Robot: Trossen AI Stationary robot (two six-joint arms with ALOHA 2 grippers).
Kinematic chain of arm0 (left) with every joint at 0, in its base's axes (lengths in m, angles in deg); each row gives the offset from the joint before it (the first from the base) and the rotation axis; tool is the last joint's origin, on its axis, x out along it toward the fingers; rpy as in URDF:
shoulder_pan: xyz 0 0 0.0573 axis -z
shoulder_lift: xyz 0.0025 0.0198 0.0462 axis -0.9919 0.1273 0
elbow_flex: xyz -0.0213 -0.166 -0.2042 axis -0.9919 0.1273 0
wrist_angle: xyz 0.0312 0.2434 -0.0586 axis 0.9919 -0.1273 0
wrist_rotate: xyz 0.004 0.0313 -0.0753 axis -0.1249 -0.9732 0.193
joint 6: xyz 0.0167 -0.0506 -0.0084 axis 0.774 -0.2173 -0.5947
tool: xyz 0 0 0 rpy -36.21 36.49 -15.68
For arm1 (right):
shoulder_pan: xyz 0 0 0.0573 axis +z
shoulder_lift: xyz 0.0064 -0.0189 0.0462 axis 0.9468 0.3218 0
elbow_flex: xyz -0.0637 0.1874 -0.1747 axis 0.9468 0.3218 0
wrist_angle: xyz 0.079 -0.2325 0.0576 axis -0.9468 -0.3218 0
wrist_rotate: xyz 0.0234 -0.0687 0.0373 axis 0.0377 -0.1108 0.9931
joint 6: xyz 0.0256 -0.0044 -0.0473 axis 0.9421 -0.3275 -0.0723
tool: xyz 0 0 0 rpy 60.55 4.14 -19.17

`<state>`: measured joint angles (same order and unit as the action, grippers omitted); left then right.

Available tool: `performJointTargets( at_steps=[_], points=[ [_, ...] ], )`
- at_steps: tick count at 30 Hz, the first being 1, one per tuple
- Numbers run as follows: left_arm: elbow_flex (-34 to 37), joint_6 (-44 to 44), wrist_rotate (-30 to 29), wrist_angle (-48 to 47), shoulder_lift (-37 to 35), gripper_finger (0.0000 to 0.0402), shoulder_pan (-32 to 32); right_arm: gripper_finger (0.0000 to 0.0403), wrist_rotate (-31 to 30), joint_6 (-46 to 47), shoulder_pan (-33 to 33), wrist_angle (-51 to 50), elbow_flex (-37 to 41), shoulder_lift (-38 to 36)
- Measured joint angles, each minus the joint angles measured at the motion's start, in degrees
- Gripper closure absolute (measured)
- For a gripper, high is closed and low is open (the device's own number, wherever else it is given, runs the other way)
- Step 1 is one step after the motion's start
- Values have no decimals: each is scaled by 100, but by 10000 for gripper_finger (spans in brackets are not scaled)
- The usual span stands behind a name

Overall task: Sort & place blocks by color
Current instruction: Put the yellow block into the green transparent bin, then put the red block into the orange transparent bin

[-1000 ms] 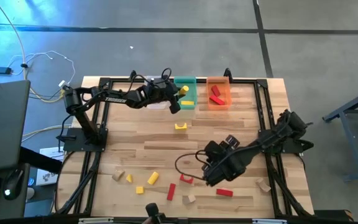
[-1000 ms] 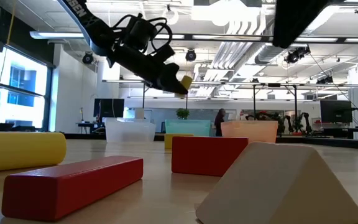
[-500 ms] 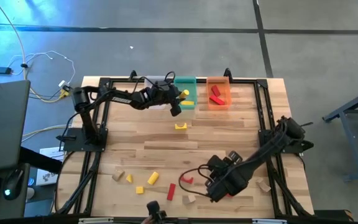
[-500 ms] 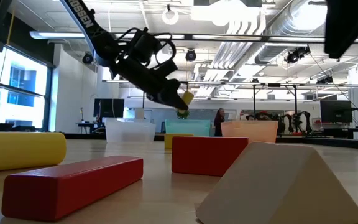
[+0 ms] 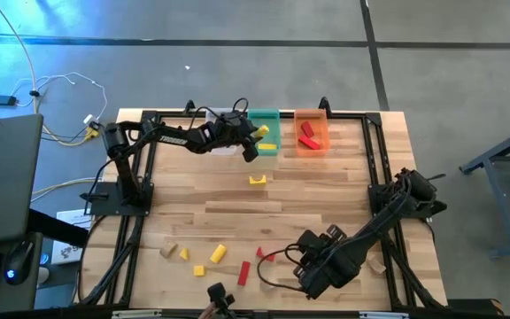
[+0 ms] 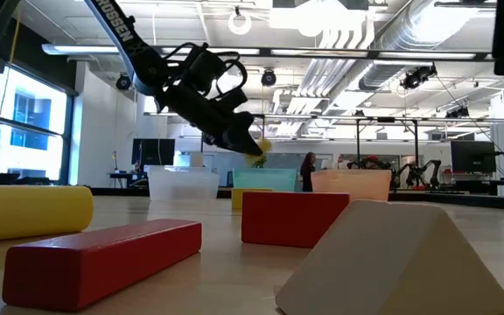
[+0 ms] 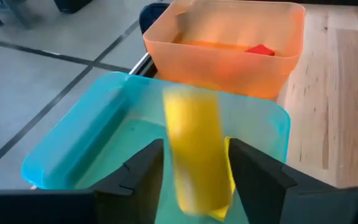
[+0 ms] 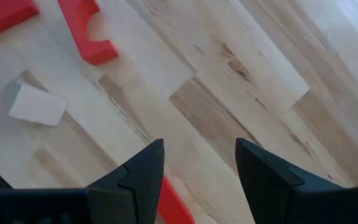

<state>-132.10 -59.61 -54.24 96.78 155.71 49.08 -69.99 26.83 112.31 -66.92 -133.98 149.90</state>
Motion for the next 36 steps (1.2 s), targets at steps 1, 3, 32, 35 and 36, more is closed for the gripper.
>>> performJointTargets(
  at_steps=[1,3,32,35,36],
  points=[
    [-37,0,3,-38,2,226,8,220,23,1,19,9,0,0],
    [-92,2,-13,-61,-1,213,31,220,45,7,51,69,0,0],
    [-583,-598,983,-3424,-1239,186,1700,178,1331,-1881,467,442,0,596],
    [-583,-600,977,-3419,-1302,186,1989,178,1389,-1912,526,460,0,751],
    [-583,-625,965,-3419,-1315,186,2062,178,1429,-1912,539,477,0,802]
  ],
)
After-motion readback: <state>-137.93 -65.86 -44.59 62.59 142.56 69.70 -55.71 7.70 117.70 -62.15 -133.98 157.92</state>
